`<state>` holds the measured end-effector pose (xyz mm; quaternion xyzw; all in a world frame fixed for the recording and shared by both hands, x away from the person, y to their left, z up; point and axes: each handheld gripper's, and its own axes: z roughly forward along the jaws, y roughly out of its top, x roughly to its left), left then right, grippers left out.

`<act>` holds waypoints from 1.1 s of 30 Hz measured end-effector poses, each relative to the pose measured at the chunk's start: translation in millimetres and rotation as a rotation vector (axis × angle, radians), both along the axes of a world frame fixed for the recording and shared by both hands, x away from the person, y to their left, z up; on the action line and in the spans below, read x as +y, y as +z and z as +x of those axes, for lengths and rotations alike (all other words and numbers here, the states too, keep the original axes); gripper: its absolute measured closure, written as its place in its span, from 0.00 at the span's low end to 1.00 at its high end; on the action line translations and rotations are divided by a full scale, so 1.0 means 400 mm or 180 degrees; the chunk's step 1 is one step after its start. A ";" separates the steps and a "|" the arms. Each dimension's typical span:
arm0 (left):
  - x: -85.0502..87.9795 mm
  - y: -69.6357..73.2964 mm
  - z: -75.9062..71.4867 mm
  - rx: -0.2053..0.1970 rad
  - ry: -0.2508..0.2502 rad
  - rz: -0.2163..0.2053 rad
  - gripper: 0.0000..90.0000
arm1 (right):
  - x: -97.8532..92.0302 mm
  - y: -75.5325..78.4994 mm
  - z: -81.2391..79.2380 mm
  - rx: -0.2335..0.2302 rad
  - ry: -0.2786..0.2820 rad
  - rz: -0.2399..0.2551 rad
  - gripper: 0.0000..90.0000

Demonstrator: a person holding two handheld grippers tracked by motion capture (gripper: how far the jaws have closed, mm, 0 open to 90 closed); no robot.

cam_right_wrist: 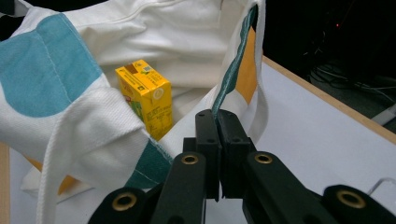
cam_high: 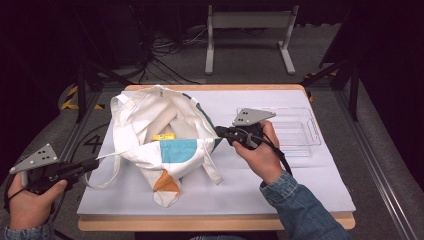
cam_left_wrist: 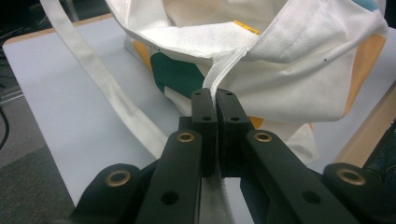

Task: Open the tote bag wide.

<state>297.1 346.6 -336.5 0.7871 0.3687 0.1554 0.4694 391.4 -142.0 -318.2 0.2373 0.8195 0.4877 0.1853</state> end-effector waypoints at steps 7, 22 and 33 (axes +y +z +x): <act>-0.005 -0.015 0.014 0.0092 0.0021 0.0144 0.97 | -0.008 -0.033 -0.004 0.0079 -0.0025 -0.0038 0.98; 0.004 -0.079 0.056 0.0335 0.0067 0.0252 0.97 | -0.015 -0.148 -0.002 0.0431 -0.0032 -0.0074 0.98; 0.005 -0.116 0.077 0.0537 0.0081 0.0327 0.97 | -0.012 -0.203 0.001 0.0594 -0.0017 -0.0148 0.98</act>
